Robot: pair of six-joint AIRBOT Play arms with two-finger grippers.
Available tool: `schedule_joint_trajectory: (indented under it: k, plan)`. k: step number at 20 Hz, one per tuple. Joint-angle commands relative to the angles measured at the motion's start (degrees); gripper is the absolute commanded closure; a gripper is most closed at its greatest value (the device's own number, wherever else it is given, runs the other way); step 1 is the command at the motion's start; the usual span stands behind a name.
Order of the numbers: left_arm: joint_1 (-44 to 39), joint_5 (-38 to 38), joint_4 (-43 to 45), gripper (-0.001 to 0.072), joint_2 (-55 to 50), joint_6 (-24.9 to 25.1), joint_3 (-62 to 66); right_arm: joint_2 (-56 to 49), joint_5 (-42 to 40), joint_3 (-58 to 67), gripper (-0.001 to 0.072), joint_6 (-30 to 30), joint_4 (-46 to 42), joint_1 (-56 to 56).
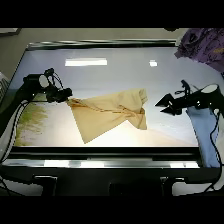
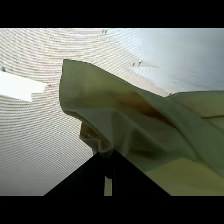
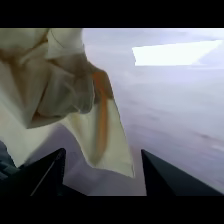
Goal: Fold the clothes and pants, and hang the long-sleeved shirts on hangers.
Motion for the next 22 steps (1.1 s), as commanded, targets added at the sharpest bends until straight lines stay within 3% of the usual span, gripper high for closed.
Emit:
schedule_joint_trajectory:
  k: [1, 4, 12, 14, 15, 16, 17, 22]
  plan:
    - [0.2, -1.6, 0.0, 0.0686, 0.1, 0.0, 0.1, 0.0, -4.1, -9.6, 0.0169, -8.9, 6.3, -0.6]
    - [0.2, -2.0, 0.0, 0.0686, 0.1, 0.0, 0.1, -1.5, -7.5, -12.0, 0.017, -12.1, 11.4, -0.2]
    - [0.2, -2.4, 0.0, 0.0687, 0.1, 0.0, 0.1, -5.4, -12.1, -12.0, 0.019, -12.3, 10.8, 9.5]
    - [0.2, -2.4, 0.0, 0.0687, 0.1, 0.0, 0.1, -5.4, -12.7, -12.0, 0.0317, -12.3, 10.8, 11.2]
    - [0.2, -2.4, 0.0, 0.0686, 0.1, 0.0, 0.1, -5.4, -12.9, -12.0, 0.043, -12.3, 10.8, 11.6]
    - [0.3, -2.4, 0.0, 0.0687, 0.1, 0.0, 0.1, -5.2, -12.8, -12.0, 0.0636, -12.3, 11.2, 11.8]
    - [0.3, -2.4, 0.1, 0.0686, 0.1, 0.0, 0.2, -4.8, -12.4, -11.8, 0.0674, -12.3, 11.7, 11.8]
    - [0.7, -3.0, 10.1, 0.0689, 4.0, 1.5, 8.3, 5.9, -11.9, -0.1, 0.0676, -10.3, 11.0, 11.8]
